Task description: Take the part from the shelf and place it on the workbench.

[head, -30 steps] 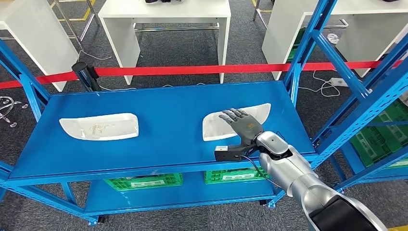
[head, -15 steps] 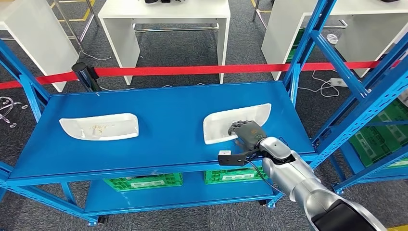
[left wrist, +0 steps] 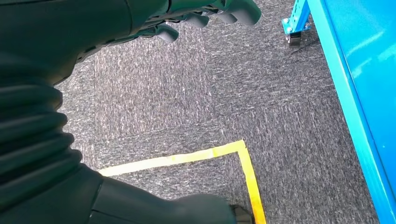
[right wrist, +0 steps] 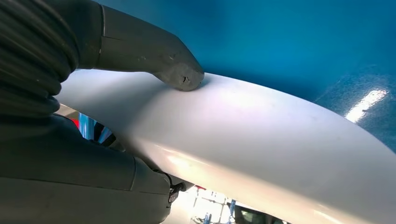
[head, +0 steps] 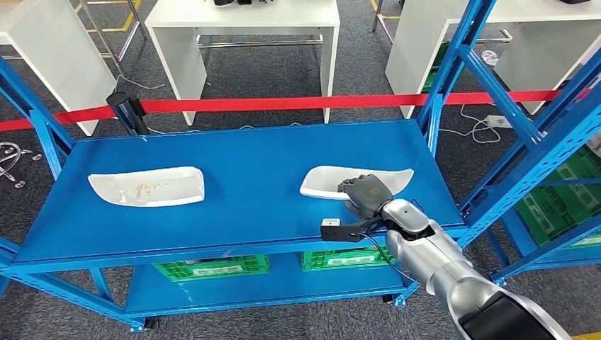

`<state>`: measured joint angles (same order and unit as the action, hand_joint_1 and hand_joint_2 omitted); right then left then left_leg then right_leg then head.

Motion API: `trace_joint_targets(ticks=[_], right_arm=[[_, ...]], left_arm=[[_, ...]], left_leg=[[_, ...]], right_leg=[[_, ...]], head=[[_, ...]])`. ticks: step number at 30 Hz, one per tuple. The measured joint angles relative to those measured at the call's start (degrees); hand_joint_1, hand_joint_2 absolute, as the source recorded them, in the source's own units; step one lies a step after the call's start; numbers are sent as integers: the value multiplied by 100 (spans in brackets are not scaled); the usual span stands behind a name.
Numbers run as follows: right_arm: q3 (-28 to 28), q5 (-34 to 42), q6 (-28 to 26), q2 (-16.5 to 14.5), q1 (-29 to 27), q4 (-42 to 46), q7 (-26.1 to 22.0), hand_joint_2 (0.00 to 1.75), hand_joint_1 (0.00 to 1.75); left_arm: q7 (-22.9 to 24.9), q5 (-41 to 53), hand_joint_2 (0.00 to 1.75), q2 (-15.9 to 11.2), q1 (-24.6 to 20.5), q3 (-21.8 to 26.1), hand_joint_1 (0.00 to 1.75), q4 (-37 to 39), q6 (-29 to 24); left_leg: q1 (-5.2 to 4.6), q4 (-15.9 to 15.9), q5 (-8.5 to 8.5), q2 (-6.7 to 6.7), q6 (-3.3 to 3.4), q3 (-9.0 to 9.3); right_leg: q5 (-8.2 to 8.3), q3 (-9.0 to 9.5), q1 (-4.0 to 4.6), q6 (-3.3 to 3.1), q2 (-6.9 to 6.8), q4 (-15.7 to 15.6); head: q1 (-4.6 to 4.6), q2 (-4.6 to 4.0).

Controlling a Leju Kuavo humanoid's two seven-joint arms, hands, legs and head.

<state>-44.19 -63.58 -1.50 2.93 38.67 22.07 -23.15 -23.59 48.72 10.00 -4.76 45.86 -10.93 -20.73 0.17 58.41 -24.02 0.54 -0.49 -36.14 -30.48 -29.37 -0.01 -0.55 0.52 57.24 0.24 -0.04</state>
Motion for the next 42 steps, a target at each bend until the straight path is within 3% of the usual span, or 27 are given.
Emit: trace_joint_targets(ticks=[19,26,34,42], right_arm=[[7,106,-364,-11,84,-9,127,175,175],[84,87,-634,18,549,44,290,175,175],[218,36,-1018,-206,1223,628,395,175,175],[281,-222,-1314,-392,1103,1496,603,175,175]], left_arm=[[102,-4,175,-19,-10,14,0,0,-254],[267,16,175,-19,-7,98,0,2,-351],[407,41,175,-18,-24,138,0,1,-393],[517,81,175,-16,-47,139,0,1,-409]], left_leg=[[-1,0,0,1,0,-2],[-3,0,1,0,-1,-7],[1,-1,1,2,-2,-5],[1,-5,1,4,-3,-5]], right_leg=[[0,-2,0,0,0,1],[4,-1,-1,3,-1,4],[1,-6,2,-1,-2,10],[-4,-11,2,-7,-6,11]], head=[[0,0],[0,0],[-1,0],[-2,0]])
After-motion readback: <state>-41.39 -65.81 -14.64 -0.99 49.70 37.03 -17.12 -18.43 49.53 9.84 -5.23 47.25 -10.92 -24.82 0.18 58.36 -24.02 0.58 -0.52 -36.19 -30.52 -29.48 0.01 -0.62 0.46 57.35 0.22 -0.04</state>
